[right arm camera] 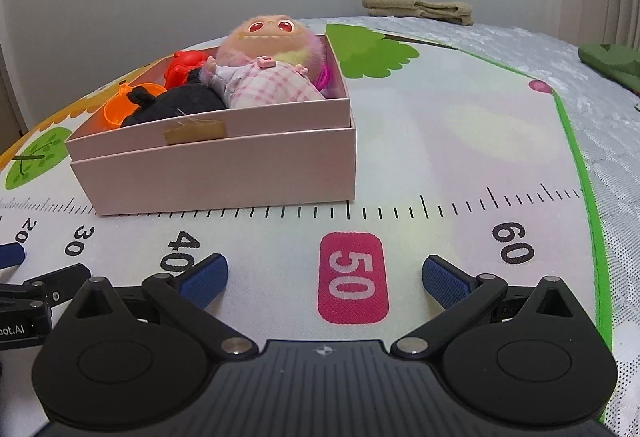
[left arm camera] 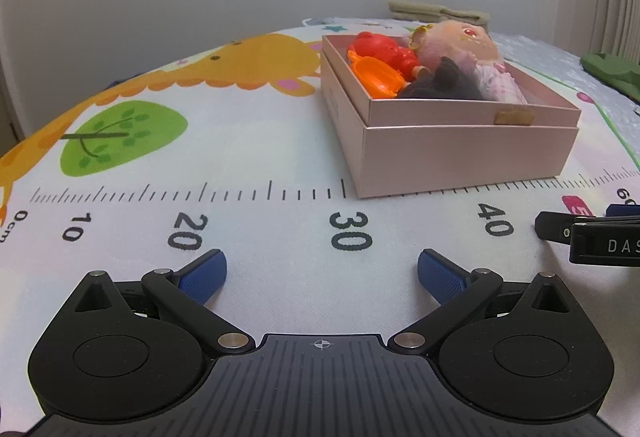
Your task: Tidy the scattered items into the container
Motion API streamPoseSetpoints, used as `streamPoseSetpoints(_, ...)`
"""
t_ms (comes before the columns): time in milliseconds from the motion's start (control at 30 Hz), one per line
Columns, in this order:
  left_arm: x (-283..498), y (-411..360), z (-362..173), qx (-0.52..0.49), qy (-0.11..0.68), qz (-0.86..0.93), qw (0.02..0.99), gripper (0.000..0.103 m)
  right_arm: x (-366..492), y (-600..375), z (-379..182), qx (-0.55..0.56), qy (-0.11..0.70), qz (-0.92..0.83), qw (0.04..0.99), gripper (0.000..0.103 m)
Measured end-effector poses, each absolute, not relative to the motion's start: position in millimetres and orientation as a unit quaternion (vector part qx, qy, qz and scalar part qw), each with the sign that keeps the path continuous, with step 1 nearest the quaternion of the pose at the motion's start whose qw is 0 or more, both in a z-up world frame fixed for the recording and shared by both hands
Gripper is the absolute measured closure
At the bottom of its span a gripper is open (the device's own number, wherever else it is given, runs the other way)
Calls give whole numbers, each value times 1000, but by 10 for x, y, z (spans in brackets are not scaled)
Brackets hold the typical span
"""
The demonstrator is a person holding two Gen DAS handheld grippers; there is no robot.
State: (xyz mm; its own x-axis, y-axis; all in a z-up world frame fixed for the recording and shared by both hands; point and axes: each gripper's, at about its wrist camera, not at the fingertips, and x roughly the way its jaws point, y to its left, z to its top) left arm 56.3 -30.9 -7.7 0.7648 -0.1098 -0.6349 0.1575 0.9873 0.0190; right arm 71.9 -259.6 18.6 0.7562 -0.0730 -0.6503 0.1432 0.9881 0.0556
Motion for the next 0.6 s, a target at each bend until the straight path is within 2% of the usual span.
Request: streamPoseSetpoints(600,558,-338,-73,39,335,-69,939,0,681,-2512,192,52,344,-60,936,0)
